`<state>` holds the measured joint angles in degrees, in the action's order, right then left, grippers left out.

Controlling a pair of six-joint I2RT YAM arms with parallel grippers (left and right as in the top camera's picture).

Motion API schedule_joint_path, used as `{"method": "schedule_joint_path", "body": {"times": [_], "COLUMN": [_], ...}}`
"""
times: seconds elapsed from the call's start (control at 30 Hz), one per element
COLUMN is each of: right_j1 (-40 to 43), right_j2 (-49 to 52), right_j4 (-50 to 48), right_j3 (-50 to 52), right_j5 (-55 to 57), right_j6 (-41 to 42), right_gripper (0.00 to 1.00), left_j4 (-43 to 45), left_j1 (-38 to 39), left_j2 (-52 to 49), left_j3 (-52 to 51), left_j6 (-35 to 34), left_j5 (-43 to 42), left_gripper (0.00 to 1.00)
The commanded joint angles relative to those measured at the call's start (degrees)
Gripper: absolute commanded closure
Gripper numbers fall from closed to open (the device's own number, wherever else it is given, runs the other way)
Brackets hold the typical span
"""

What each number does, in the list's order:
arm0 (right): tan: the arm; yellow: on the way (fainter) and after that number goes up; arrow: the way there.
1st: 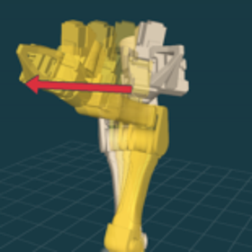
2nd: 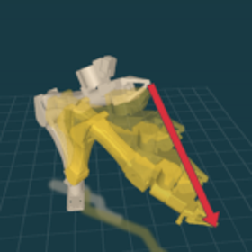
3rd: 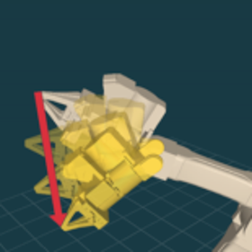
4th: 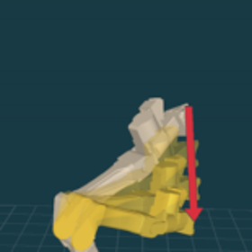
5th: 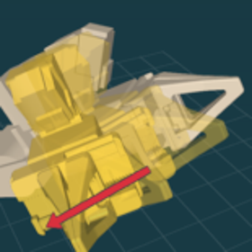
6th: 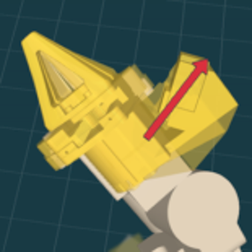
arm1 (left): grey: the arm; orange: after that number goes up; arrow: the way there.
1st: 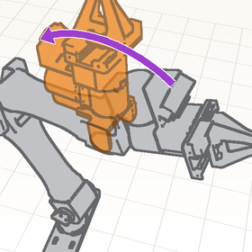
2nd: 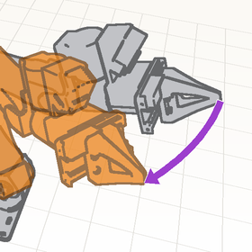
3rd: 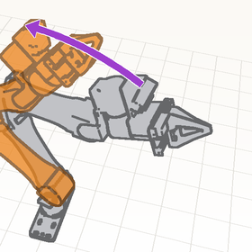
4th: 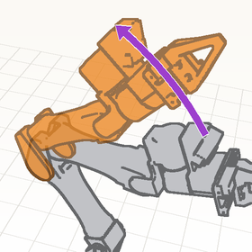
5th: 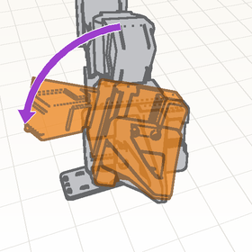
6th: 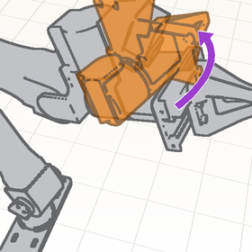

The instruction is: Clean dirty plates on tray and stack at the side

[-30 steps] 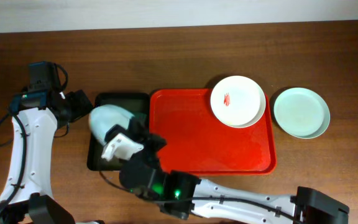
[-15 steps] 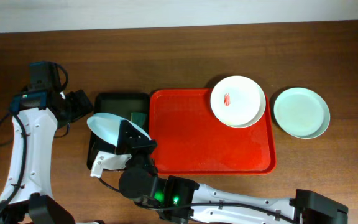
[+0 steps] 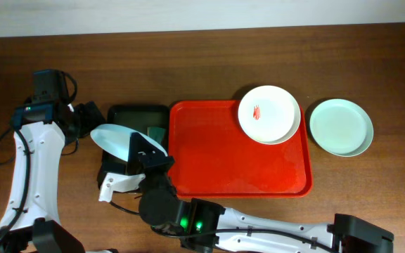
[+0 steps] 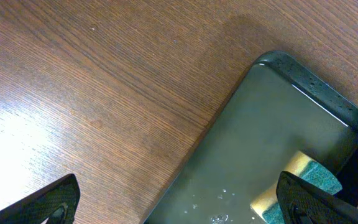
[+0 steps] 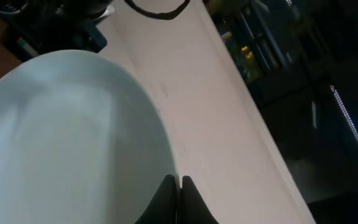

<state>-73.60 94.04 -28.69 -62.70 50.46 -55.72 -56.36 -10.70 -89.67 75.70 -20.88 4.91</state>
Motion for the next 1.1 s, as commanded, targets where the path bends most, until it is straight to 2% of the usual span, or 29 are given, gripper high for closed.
{"method": "schedule_joint_path", "body": {"times": [0.0, 0.03, 0.07, 0.17, 0.23, 0.33, 0.37, 0.47, 0.53, 0.6, 0.67, 0.7, 0.8, 0.87, 0.93, 1.07], "right_j1": [0.2, 1.0, 2.0, 5.7, 8.3, 12.9, 15.2, 21.2, 28.2, 33.2, 43.2, 46.0, 63.0, 69.6, 81.6, 97.4], "right_j2": [0.0, 0.0, 0.0, 0.0, 0.0, 0.0, -0.1, -2.1, -6.4, -9.2, -13.4, -14.3, -17.1, -17.0, -16.4, -13.6], "right_j4": [-1.6, -1.6, -1.6, 2.9, 12.8, 28.5, 31.5, 35.1, 38.4, 42.1, 49.4, 51.1, 59.8, 63.1, 68.5, 73.6], "right_j3": [-1.2, -1.2, -1.2, -1.2, -1.2, -1.2, -1.2, -1.2, -1.2, -1.2, -1.2, -1.2, -1.2, -1.2, -1.2, -1.2], "right_j5": [-0.3, -0.2, -0.1, 1.0, 0.3, -12.5, -17.1, -28.3, -38.7, -42.2, -47.5, -48.6, -52.3, -52.2, -52.2, -52.2], "right_j6": [0.5, 2.6, 8.1, 31.6, 52.8, 76.1, 80.8, 83.8, 84.0, 85.4, 85.4, 85.4, 85.4, 84.9, 84.5, 84.5], "right_gripper": [0.96, 0.96, 0.96, 0.96, 0.96, 0.96, 0.96, 0.96, 0.96, 0.96, 0.96, 0.96, 0.96, 0.96, 0.96, 0.96], "left_j4": [0.1, 0.1, 0.1, 0.1, 0.1, 0.1, 0.1, 0.1, 0.1, 0.1, 0.1, 0.1, 0.1, 0.1, 0.1, 0.1], "left_j1": [-0.2, -0.2, -0.2, -0.2, -0.2, -0.2, -0.2, -0.2, -0.2, -0.2, -0.2, -0.2, -0.2, -0.2, -0.2, -0.2], "left_j2": [0.3, 0.3, 0.3, 0.3, 0.3, 0.3, 0.3, 0.3, 0.3, 0.3, 0.3, 0.3, 0.3, 0.3, 0.3, 0.3], "left_j3": [0.5, 0.5, 0.5, 0.5, 0.5, 0.5, 0.5, 0.5, 0.5, 0.5, 0.5, 0.5, 0.5, 0.5, 0.5, 0.5], "left_j6": [-1.0, -1.0, -1.0, -1.0, -1.0, -1.0, -1.0, -1.0, -1.0, -1.0, -1.0, -1.0, -1.0, -1.0, -1.0, -1.0], "left_j5": [-0.2, -0.2, -0.2, -0.2, -0.2, -0.2, -0.2, -0.2, -0.2, -0.2, -0.2, -0.2, -0.2, -0.2, -0.2, -0.2], "left_gripper": [0.01, 0.01, 0.01, 0.01, 0.01, 0.01, 0.01, 0.01, 0.01, 0.01, 0.01, 0.01, 0.01, 0.01, 0.01, 0.01]}}
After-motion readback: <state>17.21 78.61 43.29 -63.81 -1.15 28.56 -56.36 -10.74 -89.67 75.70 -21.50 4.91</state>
